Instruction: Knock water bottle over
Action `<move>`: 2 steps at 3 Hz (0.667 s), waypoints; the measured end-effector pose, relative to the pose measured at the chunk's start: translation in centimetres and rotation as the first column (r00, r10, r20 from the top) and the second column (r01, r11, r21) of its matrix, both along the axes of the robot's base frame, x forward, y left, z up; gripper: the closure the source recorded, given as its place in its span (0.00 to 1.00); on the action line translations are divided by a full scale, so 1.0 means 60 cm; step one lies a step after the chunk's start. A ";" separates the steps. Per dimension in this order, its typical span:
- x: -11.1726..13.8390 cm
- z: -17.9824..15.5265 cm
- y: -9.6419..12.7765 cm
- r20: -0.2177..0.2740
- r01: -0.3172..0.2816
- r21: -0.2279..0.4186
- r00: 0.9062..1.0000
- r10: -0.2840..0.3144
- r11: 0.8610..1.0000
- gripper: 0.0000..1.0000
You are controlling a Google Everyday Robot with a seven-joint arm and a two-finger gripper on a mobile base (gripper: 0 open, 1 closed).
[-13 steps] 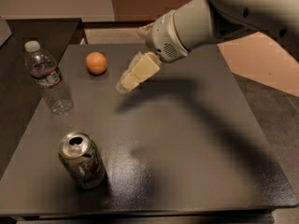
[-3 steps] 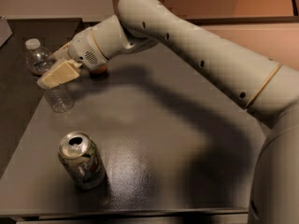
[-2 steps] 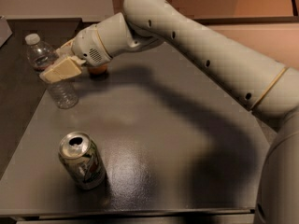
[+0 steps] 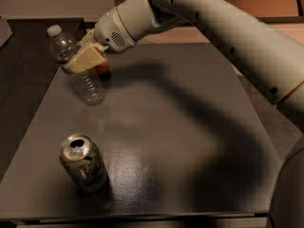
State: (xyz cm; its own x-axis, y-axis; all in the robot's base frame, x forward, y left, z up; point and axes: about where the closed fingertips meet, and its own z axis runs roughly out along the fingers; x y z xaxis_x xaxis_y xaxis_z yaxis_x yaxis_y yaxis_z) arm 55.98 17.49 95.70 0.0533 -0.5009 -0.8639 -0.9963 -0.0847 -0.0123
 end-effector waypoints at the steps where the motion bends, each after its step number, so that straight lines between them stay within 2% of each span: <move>1: 0.008 -0.019 -0.084 -0.014 0.047 -0.150 0.999 -0.050 0.988 1.00; 2: 0.010 -0.046 -0.168 -0.009 0.085 -0.313 0.996 -0.092 0.946 1.00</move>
Offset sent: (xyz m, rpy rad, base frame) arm 0.0082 -0.1730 -0.0427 -0.5313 0.0249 -0.1488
